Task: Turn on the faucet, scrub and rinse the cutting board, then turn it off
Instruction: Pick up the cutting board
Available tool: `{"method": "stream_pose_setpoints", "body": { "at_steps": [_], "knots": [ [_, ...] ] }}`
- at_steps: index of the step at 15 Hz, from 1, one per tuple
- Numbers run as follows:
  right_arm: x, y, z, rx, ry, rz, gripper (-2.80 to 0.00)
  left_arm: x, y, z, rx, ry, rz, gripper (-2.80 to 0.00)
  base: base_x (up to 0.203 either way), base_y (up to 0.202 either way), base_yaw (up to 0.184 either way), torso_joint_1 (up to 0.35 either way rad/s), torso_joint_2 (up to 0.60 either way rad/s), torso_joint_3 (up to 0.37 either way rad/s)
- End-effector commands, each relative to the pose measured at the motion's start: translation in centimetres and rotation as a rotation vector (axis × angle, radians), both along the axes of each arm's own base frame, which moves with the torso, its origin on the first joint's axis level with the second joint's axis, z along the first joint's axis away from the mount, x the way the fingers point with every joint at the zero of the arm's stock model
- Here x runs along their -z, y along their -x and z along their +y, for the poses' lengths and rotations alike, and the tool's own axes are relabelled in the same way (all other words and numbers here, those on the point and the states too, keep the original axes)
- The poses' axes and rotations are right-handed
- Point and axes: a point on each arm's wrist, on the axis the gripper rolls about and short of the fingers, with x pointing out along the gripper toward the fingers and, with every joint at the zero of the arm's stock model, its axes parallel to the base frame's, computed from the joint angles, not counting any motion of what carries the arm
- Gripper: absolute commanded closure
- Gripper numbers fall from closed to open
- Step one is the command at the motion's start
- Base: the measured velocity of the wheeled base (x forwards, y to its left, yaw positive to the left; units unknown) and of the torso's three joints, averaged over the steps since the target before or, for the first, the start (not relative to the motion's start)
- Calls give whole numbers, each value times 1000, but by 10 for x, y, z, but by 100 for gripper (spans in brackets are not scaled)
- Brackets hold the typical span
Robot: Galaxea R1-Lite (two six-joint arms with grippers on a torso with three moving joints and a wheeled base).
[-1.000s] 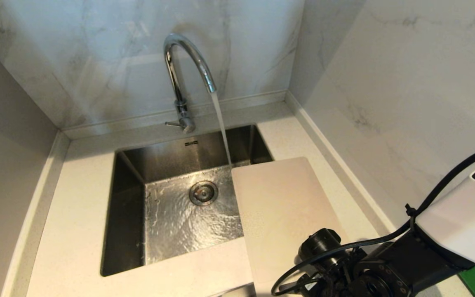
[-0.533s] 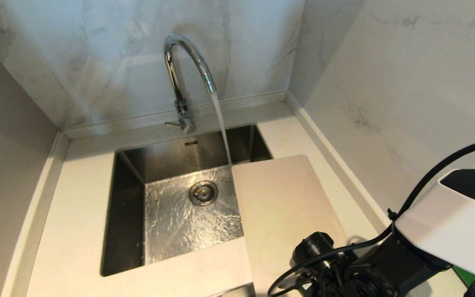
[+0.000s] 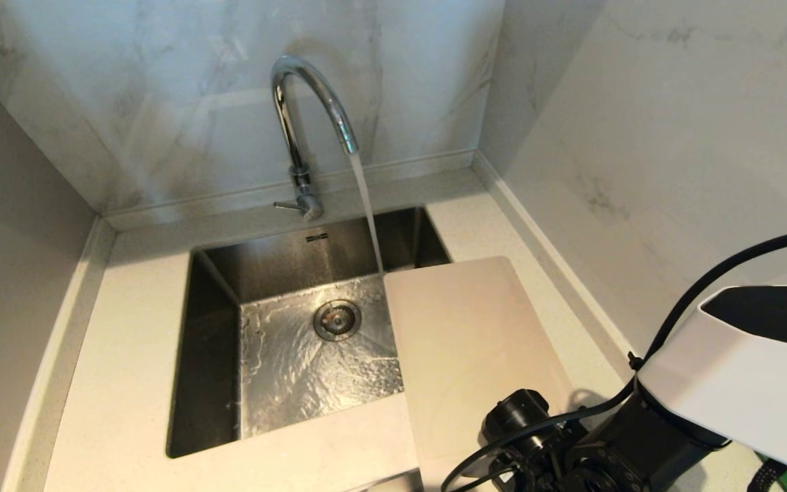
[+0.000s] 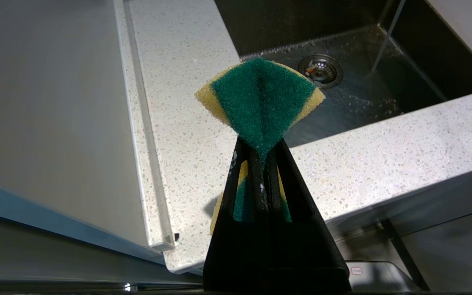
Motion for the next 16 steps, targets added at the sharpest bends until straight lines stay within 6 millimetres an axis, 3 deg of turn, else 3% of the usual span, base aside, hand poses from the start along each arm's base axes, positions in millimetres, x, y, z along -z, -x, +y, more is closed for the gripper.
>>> {"method": "stream_pose_setpoints", "body": {
  "at_steps": [1,16],
  "knots": [
    [0,0,0,11,7,-6,-280,0,0,0,-1,1,-1,0,0,0,0,0,0,0],
    [0,-2,1,47,5,-25,-280,0,0,0,-1,1,-1,0,0,0,0,0,0,0]
  ]
}}
